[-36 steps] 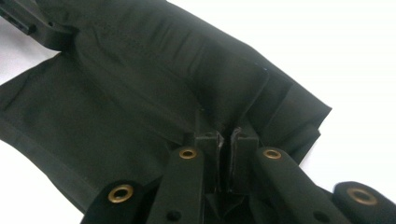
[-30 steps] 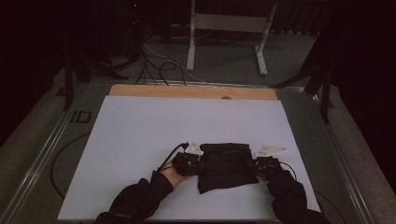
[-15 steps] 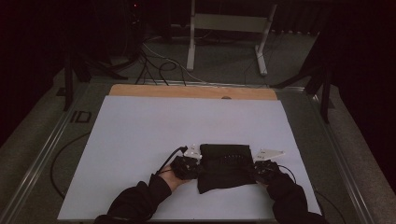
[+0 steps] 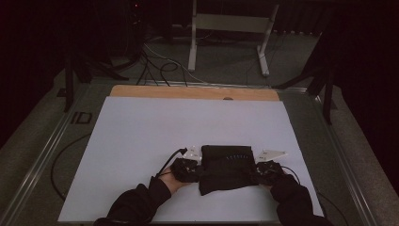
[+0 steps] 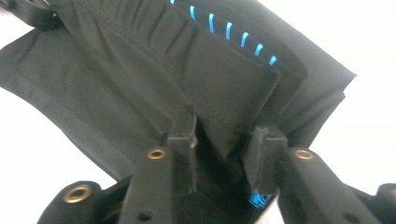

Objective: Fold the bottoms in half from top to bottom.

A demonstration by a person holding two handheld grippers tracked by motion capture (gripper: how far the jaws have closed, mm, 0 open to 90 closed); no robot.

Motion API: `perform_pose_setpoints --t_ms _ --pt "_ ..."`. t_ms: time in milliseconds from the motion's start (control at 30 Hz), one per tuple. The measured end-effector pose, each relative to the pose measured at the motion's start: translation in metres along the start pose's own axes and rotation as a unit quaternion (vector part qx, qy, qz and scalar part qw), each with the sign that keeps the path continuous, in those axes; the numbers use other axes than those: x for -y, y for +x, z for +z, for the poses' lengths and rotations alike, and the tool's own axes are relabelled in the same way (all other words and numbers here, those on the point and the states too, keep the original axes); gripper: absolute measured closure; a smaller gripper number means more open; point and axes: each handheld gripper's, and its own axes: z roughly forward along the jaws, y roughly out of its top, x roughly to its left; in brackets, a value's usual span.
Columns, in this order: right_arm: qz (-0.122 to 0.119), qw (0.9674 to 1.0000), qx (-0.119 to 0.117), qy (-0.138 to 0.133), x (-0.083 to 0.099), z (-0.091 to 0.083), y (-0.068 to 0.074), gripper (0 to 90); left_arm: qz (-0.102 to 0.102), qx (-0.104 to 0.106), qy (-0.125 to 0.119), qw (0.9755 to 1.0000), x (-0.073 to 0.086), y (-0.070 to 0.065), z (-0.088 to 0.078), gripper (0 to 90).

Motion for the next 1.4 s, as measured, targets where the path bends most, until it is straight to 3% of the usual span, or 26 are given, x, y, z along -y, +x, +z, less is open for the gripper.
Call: perform_pose_setpoints --t_ms 133,233,400,533,600,833,967,1100,1400 --pt "-0.001 0.9999 0.015 -0.002 -0.002 -0.011 -0.003 62.0 -0.003 -0.003 -0.018 0.9998 -0.001 0.001 -0.016 69.3" --pt "-0.003 0.9993 0.034 -0.016 -0.007 -0.021 -0.009 65.4 0.000 -0.011 -0.029 0.9995 -0.004 0.002 -0.023 73.9" --pt "-0.013 0.9979 0.056 -0.031 -0.019 -0.030 -0.018 79.7 0.001 -0.049 -0.040 0.9980 -0.018 0.010 -0.032 85.7" --pt "-0.018 0.9976 0.064 -0.018 -0.026 -0.022 -0.030 89.6 -0.018 -0.065 -0.034 0.9971 -0.024 0.021 -0.025 89.3" --pt "-0.017 0.9979 0.062 -0.009 -0.027 -0.015 -0.036 89.9 -0.031 -0.064 -0.030 0.9970 -0.025 0.029 -0.018 89.5" --pt "-0.001 0.9976 0.067 0.016 -0.030 0.010 -0.059 90.0 -0.040 -0.052 -0.012 0.9978 -0.029 0.045 0.008 89.7" --pt "0.020 0.9991 0.038 0.004 -0.030 0.018 -0.063 90.0 -0.042 -0.040 -0.006 0.9983 -0.028 0.045 0.018 89.7" --pt "0.016 0.9992 0.031 0.021 -0.027 0.026 -0.060 90.0 -0.040 -0.033 -0.005 0.9986 -0.029 0.042 0.021 89.6" --pt "0.009 0.9998 0.000 0.016 -0.021 0.022 -0.045 90.0 -0.031 -0.015 -0.022 0.9992 -0.028 0.027 0.009 89.7"
